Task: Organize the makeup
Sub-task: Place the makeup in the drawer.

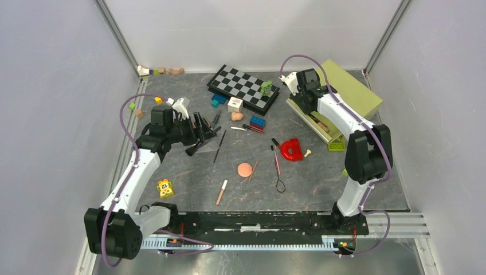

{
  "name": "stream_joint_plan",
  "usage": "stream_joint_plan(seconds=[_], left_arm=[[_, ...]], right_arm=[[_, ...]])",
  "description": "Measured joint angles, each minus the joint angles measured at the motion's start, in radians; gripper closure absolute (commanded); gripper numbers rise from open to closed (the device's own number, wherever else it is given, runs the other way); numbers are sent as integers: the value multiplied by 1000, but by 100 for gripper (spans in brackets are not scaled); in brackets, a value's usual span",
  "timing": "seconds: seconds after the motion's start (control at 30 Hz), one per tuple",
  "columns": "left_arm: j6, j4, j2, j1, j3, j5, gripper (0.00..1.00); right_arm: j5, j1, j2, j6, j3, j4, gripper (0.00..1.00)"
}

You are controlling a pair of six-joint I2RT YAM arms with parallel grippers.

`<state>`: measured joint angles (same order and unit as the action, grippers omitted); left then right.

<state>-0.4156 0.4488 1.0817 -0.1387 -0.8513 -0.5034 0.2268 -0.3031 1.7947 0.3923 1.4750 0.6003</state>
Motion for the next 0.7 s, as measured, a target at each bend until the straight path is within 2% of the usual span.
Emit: stream_joint_plan(seconds=[0.37,0.7], left_arm=[[0,-32,-4,0,0,23,20],[0,-40,-7,0,0,42,20]], right_arm=[[-19,64,97,18,47,0,74],[-16,76,146,26,79,-25,68]])
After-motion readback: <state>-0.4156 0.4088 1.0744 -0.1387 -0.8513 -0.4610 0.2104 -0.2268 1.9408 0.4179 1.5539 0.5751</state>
